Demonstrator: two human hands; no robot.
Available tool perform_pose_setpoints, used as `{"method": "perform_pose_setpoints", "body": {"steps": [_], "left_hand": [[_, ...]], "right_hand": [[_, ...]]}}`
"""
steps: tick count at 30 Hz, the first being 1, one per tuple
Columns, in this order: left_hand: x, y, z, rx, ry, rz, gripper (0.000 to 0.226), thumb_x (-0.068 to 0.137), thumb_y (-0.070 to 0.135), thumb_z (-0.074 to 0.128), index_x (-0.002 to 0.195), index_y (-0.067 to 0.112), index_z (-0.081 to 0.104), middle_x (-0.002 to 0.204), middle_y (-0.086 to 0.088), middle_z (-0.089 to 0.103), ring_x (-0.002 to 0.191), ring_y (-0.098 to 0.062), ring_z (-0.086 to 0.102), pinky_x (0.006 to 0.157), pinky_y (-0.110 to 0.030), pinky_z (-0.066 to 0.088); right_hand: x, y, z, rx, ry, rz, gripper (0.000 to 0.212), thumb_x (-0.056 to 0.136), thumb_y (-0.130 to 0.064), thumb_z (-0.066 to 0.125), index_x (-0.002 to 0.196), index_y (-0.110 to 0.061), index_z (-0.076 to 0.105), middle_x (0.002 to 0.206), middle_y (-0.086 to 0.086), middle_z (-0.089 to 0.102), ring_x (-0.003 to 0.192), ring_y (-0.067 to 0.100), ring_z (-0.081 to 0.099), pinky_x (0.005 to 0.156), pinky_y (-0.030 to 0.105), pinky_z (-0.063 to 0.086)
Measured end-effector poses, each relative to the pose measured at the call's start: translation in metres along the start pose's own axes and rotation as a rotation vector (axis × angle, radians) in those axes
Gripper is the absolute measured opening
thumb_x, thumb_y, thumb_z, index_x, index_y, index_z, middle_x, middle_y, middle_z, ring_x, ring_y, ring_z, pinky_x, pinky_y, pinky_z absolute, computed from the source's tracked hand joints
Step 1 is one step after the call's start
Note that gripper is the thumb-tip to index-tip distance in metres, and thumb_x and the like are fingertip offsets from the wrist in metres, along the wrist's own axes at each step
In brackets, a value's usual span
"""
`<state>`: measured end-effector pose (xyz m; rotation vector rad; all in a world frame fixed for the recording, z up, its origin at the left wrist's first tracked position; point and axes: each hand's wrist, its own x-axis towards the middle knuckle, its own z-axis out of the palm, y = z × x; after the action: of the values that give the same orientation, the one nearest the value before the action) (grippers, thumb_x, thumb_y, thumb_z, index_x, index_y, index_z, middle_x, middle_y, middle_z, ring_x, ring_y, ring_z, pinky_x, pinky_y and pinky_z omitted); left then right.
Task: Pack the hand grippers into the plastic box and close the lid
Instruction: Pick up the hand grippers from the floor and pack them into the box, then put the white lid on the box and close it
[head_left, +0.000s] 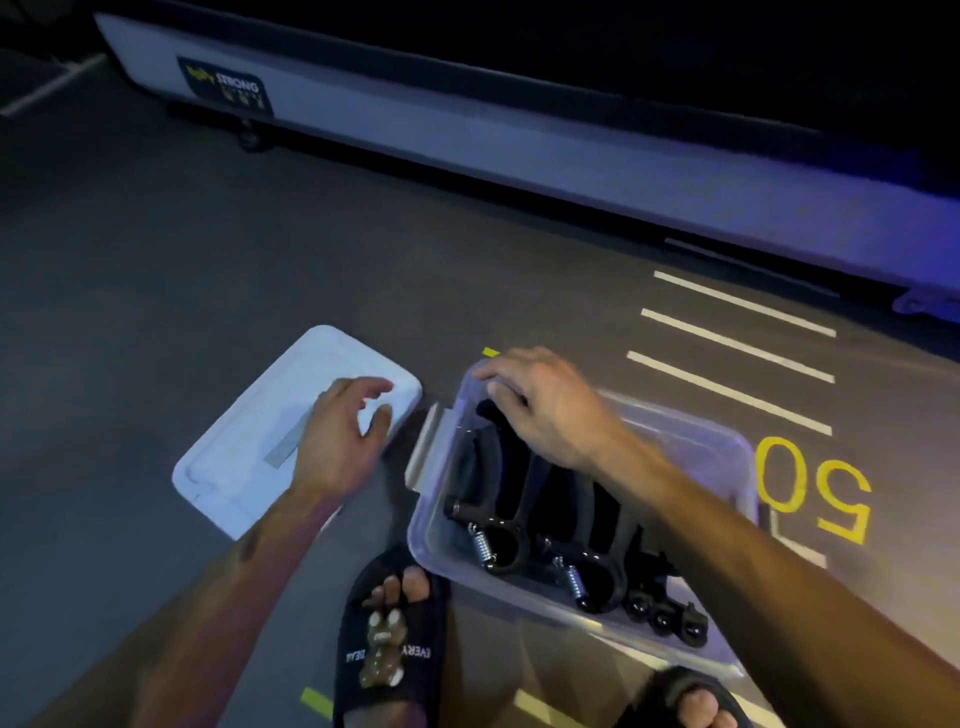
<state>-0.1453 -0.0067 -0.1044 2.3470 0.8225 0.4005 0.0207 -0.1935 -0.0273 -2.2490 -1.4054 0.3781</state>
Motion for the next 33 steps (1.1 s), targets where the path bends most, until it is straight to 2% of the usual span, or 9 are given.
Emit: {"method": "perform_pose_setpoints", "body": {"steps": [6, 10, 13, 17, 19, 24, 26, 29, 33], "left_hand": [[-0.022, -0.102, -0.023, 0.134, 0.215, -0.894, 0.055, 0.09, 0.029, 0.067, 0.14, 0.015, 0.048, 0.147, -0.024, 0.038, 0.129, -0.052, 0.04, 0.107, -0.058, 0.034], [-0.029, -0.141, -0.031, 0.002, 0.247, -1.14, 0.057, 0.091, 0.022, 0.065, 0.14, 0.003, 0.042, 0.142, -0.03, 0.041, 0.132, -0.048, 0.038, 0.108, -0.055, 0.034], [-0.03, -0.163, -0.025, -0.056, 0.296, -1.171, 0.048, 0.087, 0.025, 0.066, 0.125, -0.001, 0.052, 0.126, -0.029, 0.056, 0.121, -0.048, 0.051, 0.098, -0.059, 0.046], [-0.015, -0.159, -0.018, -0.27, 0.379, -1.14, 0.03, 0.083, 0.018, 0.067, 0.102, -0.004, 0.059, 0.097, -0.021, 0.067, 0.09, -0.037, 0.064, 0.066, -0.038, 0.048], [-0.007, -0.156, -0.014, -0.32, 0.392, -1.162, 0.03, 0.086, 0.016, 0.068, 0.109, -0.003, 0.063, 0.103, -0.018, 0.068, 0.093, -0.035, 0.064, 0.07, -0.034, 0.044], [0.011, -0.15, -0.01, -0.607, 0.368, -1.202, 0.031, 0.092, 0.016, 0.07, 0.113, -0.006, 0.065, 0.09, -0.025, 0.067, 0.067, -0.025, 0.056, 0.063, -0.029, 0.045], [0.018, -0.149, -0.011, -0.649, 0.318, -1.203, 0.025, 0.091, 0.019, 0.071, 0.101, -0.004, 0.065, 0.069, -0.014, 0.058, 0.052, -0.021, 0.05, 0.047, -0.022, 0.043], [0.02, -0.144, -0.01, -0.679, 0.275, -1.224, 0.026, 0.091, 0.017, 0.071, 0.076, 0.003, 0.055, 0.062, -0.009, 0.051, 0.036, -0.014, 0.049, 0.033, -0.016, 0.035], [0.019, -0.136, -0.009, -0.77, 0.236, -1.175, 0.021, 0.093, 0.016, 0.07, 0.107, 0.001, 0.065, 0.088, -0.012, 0.069, 0.069, -0.024, 0.063, 0.057, -0.029, 0.05]], "right_hand": [[0.076, -0.011, 0.033, -0.19, -0.095, 0.09, 0.029, 0.096, -0.022, 0.046, 0.114, -0.022, 0.068, 0.114, 0.003, 0.07, 0.112, 0.029, 0.058, 0.094, 0.038, 0.048], [0.147, -0.014, 0.051, -0.158, -0.373, 0.242, 0.028, 0.087, -0.012, 0.048, 0.106, -0.014, 0.069, 0.116, 0.012, 0.07, 0.109, 0.032, 0.063, 0.087, 0.032, 0.052], [0.184, -0.008, 0.077, -0.096, -0.643, 0.329, 0.014, 0.089, -0.009, 0.047, 0.095, -0.007, 0.059, 0.111, 0.016, 0.066, 0.092, 0.029, 0.059, 0.069, 0.025, 0.043], [0.204, 0.009, 0.113, -0.106, -0.745, 0.413, 0.041, 0.095, -0.025, 0.05, 0.129, -0.003, 0.055, 0.141, 0.017, 0.054, 0.122, 0.031, 0.056, 0.093, 0.03, 0.044], [0.208, 0.015, 0.116, -0.066, -0.706, 0.479, 0.051, 0.095, -0.029, 0.054, 0.139, -0.003, 0.049, 0.144, 0.016, 0.05, 0.127, 0.031, 0.052, 0.095, 0.03, 0.044], [0.206, 0.046, 0.113, 0.238, -0.669, 0.755, 0.046, 0.088, -0.043, 0.065, 0.123, -0.014, 0.057, 0.115, 0.01, 0.061, 0.087, 0.024, 0.052, 0.076, 0.03, 0.041], [0.2, 0.059, 0.112, 0.3, -0.659, 0.857, 0.046, 0.084, -0.048, 0.067, 0.118, -0.018, 0.058, 0.108, 0.008, 0.062, 0.078, 0.021, 0.051, 0.07, 0.029, 0.042], [0.188, 0.072, 0.107, 0.377, -0.613, 0.925, 0.052, 0.075, -0.048, 0.073, 0.115, -0.016, 0.065, 0.099, 0.003, 0.061, 0.078, 0.019, 0.054, 0.071, 0.029, 0.049], [0.177, 0.098, 0.106, 0.441, -0.618, 0.965, 0.069, 0.063, -0.051, 0.076, 0.119, -0.013, 0.064, 0.118, 0.008, 0.064, 0.105, 0.03, 0.065, 0.099, 0.047, 0.051]]}}
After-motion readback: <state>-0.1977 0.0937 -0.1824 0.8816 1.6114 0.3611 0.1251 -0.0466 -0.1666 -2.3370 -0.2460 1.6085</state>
